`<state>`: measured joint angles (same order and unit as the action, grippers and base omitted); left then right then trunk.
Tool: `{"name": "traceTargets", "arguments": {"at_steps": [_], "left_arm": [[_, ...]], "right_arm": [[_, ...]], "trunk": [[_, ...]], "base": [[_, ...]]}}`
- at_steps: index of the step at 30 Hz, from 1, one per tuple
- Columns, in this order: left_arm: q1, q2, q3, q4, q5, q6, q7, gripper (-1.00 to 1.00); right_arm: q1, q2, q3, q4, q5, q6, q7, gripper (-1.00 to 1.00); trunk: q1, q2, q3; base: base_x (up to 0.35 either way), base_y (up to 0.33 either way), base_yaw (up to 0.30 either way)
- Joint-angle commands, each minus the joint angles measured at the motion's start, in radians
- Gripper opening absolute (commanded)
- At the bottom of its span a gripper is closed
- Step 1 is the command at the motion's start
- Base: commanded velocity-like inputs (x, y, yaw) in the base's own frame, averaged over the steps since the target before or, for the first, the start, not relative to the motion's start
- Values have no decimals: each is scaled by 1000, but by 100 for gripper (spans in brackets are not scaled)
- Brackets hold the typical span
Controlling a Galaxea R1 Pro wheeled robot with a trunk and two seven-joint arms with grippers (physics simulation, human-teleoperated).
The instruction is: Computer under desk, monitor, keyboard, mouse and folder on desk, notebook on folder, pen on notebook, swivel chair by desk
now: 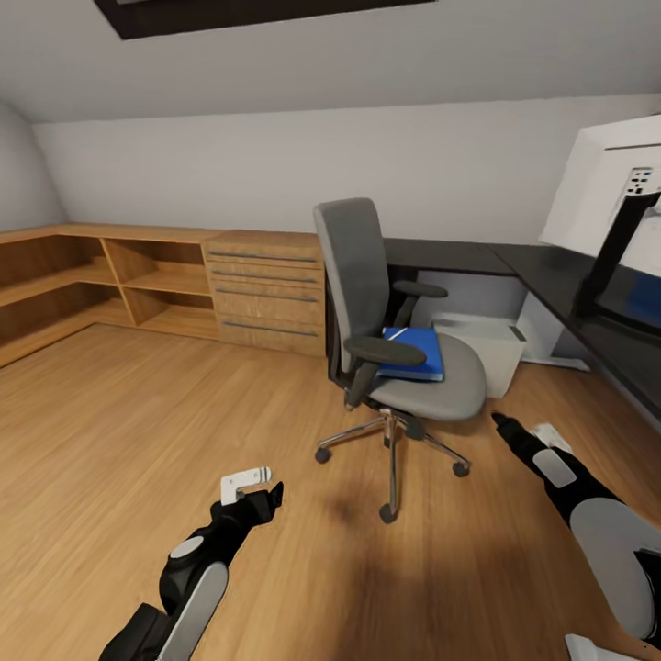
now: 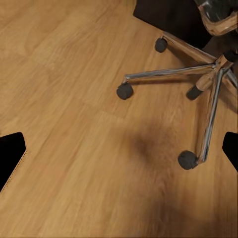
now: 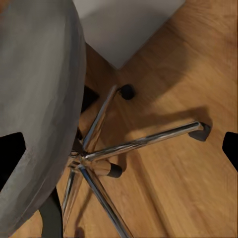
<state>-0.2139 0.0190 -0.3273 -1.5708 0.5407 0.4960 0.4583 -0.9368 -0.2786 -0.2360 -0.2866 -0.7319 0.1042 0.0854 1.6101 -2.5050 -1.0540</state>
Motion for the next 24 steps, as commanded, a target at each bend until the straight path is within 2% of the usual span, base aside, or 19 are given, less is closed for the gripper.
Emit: {"name": "traceTargets", "arguments": {"at_steps": [1,5,8,14,24], "left_arm": [[-1,1,13,-1,11,1,9,100],[-1,1,43,-1,10,1,7,100],[-1,1,49,-1,9,1,6,100],[-1,0,52,-1,8,1,6,100],[-1,0,56,0,11,1,7,100]], "right_arm": [[0,-1,-8,-3,-7,5,16,100],[0,-4,-11,-5,-14,4,33,100],[0,-8,-12,-6,-28,3,36,100],[0,-29,-12,-6,-71,2,39,100],[0,-44,-14,-5,-81,4,39,100]], "trunk": [[0,0,-1],[0,0,-1],[0,0,-1],[0,0,-1],[0,0,-1]], "base": [[245,0,0],[140,0,0],[76,-2,0],[185,-37,0],[169,-34,0]]}}
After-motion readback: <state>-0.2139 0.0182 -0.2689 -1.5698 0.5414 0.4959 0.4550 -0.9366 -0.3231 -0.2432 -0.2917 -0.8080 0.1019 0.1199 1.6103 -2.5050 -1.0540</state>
